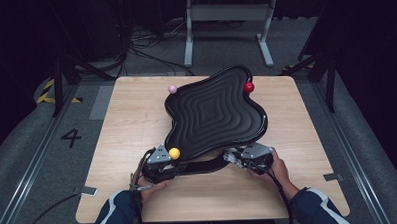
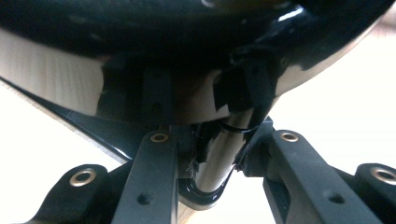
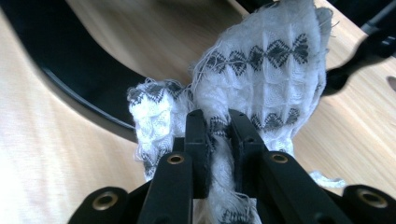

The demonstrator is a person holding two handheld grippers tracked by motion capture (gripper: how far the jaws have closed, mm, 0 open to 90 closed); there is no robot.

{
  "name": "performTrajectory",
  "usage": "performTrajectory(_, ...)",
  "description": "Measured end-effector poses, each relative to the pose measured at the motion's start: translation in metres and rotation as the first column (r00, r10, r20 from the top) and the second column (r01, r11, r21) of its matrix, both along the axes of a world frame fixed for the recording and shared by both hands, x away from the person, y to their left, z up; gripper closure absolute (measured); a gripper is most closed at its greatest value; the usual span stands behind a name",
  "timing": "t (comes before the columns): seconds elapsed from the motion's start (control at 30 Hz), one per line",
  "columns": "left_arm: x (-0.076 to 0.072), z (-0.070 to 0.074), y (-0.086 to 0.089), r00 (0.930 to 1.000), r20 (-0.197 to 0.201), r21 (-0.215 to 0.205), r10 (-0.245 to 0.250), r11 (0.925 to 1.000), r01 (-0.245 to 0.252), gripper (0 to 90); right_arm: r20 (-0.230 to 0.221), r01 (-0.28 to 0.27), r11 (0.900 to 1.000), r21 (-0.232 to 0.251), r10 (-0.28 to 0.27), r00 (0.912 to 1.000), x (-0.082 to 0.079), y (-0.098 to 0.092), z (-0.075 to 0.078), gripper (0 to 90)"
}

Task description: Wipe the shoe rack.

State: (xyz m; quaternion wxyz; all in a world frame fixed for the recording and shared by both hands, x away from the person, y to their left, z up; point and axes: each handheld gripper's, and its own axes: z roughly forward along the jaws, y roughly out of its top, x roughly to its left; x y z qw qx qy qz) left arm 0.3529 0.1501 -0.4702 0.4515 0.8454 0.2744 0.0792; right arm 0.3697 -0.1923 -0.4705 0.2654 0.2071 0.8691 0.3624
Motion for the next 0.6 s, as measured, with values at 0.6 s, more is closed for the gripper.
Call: performTrajectory(0.6, -0.003, -0.002, -0.008, 0.9999, 0.013, -0.003, 0.008, 1.0, -0.008, 72.6, -0.02, -0.136, 0.991, 0.004, 0.136, 0.9906, -0.019, 0.033, 0.0, 80.2)
